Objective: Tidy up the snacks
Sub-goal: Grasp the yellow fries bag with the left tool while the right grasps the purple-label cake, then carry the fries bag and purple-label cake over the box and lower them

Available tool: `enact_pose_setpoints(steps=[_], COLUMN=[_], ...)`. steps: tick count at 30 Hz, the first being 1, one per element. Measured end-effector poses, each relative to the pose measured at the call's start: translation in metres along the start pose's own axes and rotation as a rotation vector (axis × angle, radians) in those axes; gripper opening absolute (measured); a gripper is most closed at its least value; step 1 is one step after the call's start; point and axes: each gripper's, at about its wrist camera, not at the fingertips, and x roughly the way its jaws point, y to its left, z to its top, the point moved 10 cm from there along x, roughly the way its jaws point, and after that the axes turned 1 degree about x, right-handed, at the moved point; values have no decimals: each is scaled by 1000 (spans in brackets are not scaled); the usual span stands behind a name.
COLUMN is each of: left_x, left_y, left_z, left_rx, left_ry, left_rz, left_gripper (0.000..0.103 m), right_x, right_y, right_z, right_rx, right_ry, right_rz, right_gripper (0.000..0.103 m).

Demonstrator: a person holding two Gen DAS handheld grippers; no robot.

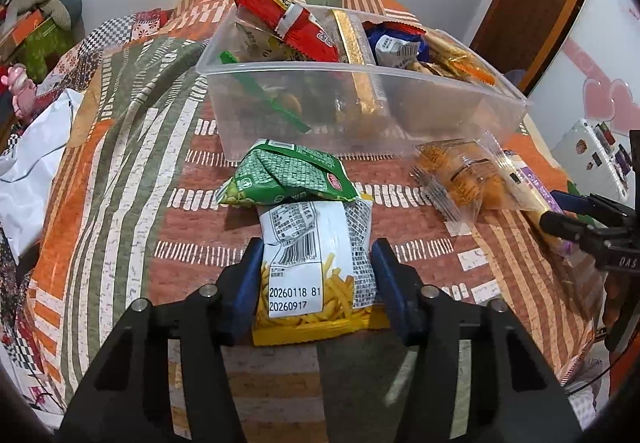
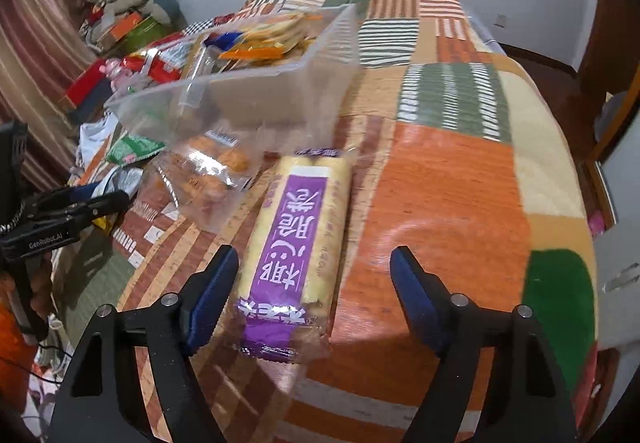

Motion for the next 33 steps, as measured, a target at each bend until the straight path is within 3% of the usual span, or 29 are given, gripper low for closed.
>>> enact_pose_setpoints(steps=[2, 6, 8, 11, 21, 33], left_x=[-1, -4, -6, -12, -39, -83], left_y=[1, -3, -5, -10, -17, -31], left_z=[0, 1, 0, -3, 13, 59], left_rx=[-6, -4, 3, 24, 32, 48], left_ry=[-5, -8, -8, -15, -96, -233], left_rz=[1, -8, -16, -7, -10, -43], left_gripper=[51, 46, 45, 44, 44, 44], right_x=[3, 20, 26, 26, -4, -45], right_y=[2, 11, 15, 19, 7, 26], right_z=[5, 10, 13, 15, 23, 67], right_rx=[-10, -43, -72, -88, -33, -36], right_ry=[-6, 17, 13, 3, -75, -228], right_rz=[-7, -11, -32, -35, -46, -4], right_gripper=[74, 56, 54, 43, 43, 43])
